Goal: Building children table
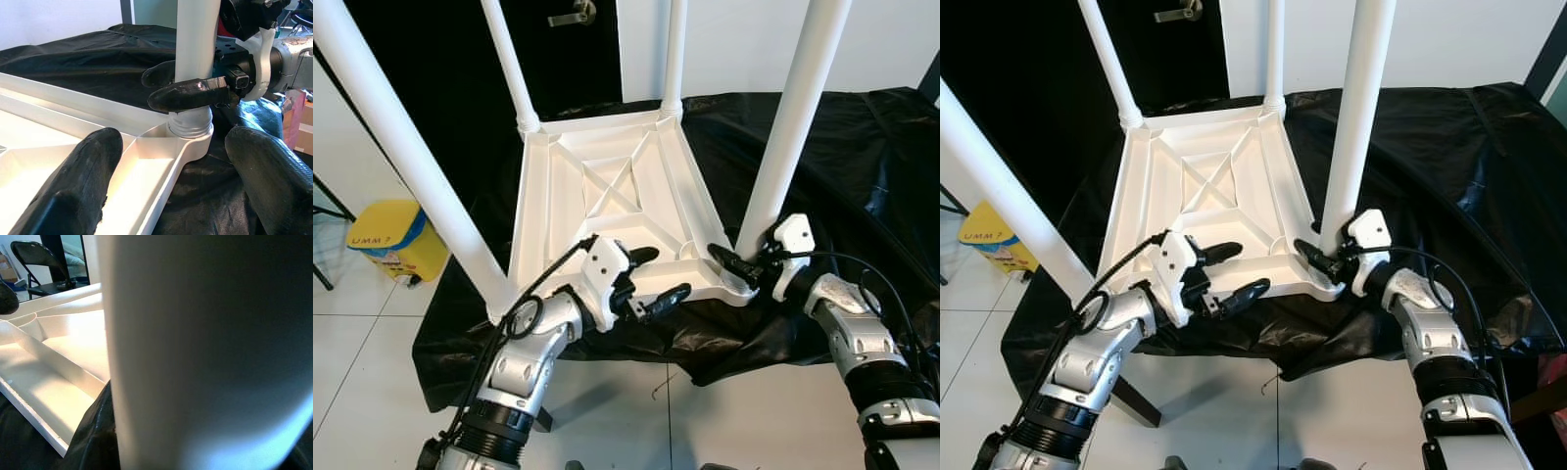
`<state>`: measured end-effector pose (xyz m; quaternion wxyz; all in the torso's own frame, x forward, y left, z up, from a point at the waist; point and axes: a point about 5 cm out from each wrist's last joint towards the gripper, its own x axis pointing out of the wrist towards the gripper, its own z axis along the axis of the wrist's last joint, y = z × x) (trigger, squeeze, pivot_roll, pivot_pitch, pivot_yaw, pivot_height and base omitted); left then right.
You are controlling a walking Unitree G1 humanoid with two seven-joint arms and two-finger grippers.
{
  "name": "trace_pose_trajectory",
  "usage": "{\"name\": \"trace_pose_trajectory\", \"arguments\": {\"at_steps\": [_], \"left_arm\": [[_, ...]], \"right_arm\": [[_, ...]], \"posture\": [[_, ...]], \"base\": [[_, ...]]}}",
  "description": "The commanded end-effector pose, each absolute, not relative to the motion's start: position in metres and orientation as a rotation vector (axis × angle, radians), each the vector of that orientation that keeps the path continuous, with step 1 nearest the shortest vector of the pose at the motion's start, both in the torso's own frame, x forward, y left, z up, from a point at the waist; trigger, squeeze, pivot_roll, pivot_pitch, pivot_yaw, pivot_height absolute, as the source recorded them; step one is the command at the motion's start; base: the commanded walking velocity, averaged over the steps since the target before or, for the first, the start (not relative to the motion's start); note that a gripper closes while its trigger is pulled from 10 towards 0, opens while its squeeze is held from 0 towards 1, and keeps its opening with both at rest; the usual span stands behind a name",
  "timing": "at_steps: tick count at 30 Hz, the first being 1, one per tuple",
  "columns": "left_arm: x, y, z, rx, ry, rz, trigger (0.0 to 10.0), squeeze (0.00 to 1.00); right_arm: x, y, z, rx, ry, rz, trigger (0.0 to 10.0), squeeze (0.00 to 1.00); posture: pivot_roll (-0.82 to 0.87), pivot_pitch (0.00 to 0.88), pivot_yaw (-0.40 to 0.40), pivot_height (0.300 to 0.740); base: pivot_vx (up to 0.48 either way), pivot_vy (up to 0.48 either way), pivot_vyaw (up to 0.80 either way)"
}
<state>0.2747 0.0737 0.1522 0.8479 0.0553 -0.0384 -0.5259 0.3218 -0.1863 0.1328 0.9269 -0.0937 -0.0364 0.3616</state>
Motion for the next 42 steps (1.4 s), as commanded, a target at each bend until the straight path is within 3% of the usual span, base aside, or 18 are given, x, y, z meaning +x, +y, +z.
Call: {"name": "trace_pose_trajectory", "arguments": {"at_steps": [1,8,15,26,34,42], "left_arm": [[0.276,0.077,0.151,0.122,-0.07,-1.047,10.0,0.0],[0.276,0.075,0.15,0.121,-0.067,-1.053,10.0,0.0],[0.278,0.074,0.152,0.123,-0.071,-1.072,10.0,0.0],[0.279,0.07,0.153,0.123,-0.072,-1.085,10.0,0.0],[0.281,0.07,0.154,0.125,-0.075,-1.097,10.0,0.0],[0.281,0.063,0.153,0.115,-0.085,-1.107,10.0,0.0]], "right_arm": [[0.321,-0.181,0.126,-0.198,-0.033,0.766,10.0,0.0],[0.319,-0.18,0.122,-0.173,-0.047,0.635,10.0,0.0],[0.3,-0.163,0.111,-0.117,-0.073,0.424,10.0,0.0],[0.286,-0.15,0.105,-0.067,-0.078,0.277,10.0,0.0],[0.276,-0.138,0.097,-0.059,-0.039,0.01,10.0,0.0],[0.269,-0.127,0.098,-0.036,-0.044,-0.004,10.0,0.0]], "posture": [[-0.06,0.033,0.012,0.74],[-0.07,0.037,0.024,0.74],[-0.09,0.036,0.042,0.74],[-0.1,0.036,0.059,0.74],[-0.12,0.033,0.058,0.74],[-0.14,0.028,0.041,0.74]], "base": [[0.0,0.0,0.0],[0.0,0.0,0.0],[0.0,0.0,0.0],[0.0,0.0,0.0],[0.0,0.0,0.0],[0.0,0.0,0.0]]}}
